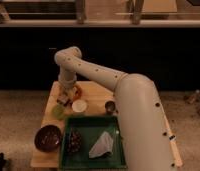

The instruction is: Place eraser in plastic cup

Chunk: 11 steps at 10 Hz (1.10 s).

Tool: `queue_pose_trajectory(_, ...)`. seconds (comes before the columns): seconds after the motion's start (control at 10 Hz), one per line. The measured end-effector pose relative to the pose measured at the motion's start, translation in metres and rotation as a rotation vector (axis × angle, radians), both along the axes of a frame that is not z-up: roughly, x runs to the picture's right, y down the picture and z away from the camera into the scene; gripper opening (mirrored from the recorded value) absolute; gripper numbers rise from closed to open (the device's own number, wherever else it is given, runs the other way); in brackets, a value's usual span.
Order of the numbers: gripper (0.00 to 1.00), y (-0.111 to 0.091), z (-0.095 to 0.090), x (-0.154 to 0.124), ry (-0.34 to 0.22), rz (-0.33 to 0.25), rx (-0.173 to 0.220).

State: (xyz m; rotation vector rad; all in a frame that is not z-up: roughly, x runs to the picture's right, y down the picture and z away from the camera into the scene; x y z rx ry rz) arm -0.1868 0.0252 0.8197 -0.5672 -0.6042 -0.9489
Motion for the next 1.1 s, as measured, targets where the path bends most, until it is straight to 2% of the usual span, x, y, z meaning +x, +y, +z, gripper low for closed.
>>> queue_pose_trajectory(0.1, 0.01, 0.005, -0.003, -0.005, -0.039, -0.048, 0.004)
queue_pose_trajectory(0.3, 0.01, 0.012, -0.006, -0.017, -0.089, -0.096, 0.002)
queue_pose_trajectory(0.8, 0.01, 0.034, -0.009, -0.029, -0.168, -0.21, -0.034)
queue_pose_trajectory(1.1, 0.01, 0.041, -0.011, -0.036, -0.201, -0.259, -0.042)
